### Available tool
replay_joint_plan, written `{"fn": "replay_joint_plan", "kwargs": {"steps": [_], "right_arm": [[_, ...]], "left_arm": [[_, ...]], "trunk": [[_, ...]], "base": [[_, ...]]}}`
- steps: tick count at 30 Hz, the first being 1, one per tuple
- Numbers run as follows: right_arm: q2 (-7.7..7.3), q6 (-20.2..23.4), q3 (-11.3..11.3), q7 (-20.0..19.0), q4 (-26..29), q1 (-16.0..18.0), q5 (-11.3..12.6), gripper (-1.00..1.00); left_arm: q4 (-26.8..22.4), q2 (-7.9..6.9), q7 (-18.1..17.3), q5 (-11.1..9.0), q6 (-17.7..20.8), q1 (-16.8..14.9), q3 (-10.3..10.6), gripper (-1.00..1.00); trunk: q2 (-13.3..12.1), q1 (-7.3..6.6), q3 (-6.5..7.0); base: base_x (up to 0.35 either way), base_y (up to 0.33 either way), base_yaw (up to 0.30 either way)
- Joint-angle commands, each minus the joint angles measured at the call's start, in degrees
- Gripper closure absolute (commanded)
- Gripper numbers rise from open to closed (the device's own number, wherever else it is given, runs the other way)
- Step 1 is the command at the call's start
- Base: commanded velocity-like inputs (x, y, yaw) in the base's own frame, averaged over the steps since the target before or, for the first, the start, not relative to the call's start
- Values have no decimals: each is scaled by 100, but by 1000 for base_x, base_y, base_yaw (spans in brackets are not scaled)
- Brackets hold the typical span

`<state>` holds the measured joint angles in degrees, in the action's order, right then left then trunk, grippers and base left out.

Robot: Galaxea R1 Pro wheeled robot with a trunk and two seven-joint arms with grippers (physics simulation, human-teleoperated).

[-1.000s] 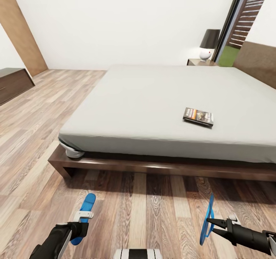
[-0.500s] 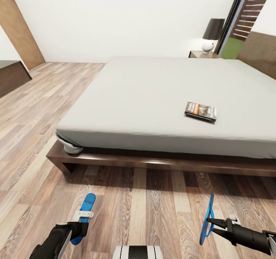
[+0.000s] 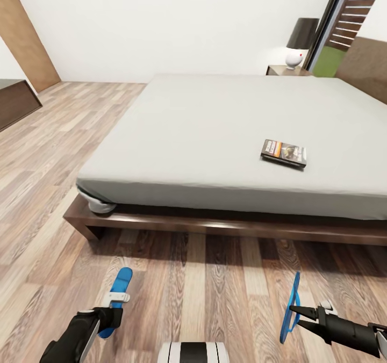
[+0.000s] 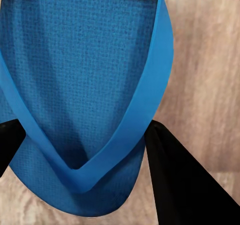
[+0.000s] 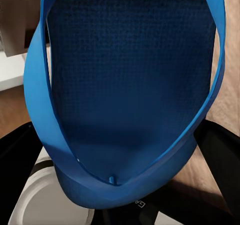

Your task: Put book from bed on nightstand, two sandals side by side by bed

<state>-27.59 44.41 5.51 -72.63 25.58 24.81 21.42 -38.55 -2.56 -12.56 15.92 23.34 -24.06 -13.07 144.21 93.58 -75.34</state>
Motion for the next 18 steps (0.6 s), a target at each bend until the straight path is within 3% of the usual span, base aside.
{"fn": "replay_joint_plan", "kwargs": {"steps": [1, 6, 18], "right_arm": [[-1, 43, 3, -6, 0, 2, 21, 100], [-1, 41, 3, -5, 0, 0, 19, 100], [-1, 41, 3, -5, 0, 1, 12, 100]], "left_arm": [[-11, 3, 9, 69, 23, -2, -28, 100], [-10, 6, 460, 54, 7, -2, -29, 100], [-5, 17, 538, 51, 0, -2, -23, 100]], "trunk": [[2, 0, -4], [2, 0, -4], [2, 0, -4]], "base": [[194, 80, 0], [156, 91, 0], [104, 74, 0]]}}
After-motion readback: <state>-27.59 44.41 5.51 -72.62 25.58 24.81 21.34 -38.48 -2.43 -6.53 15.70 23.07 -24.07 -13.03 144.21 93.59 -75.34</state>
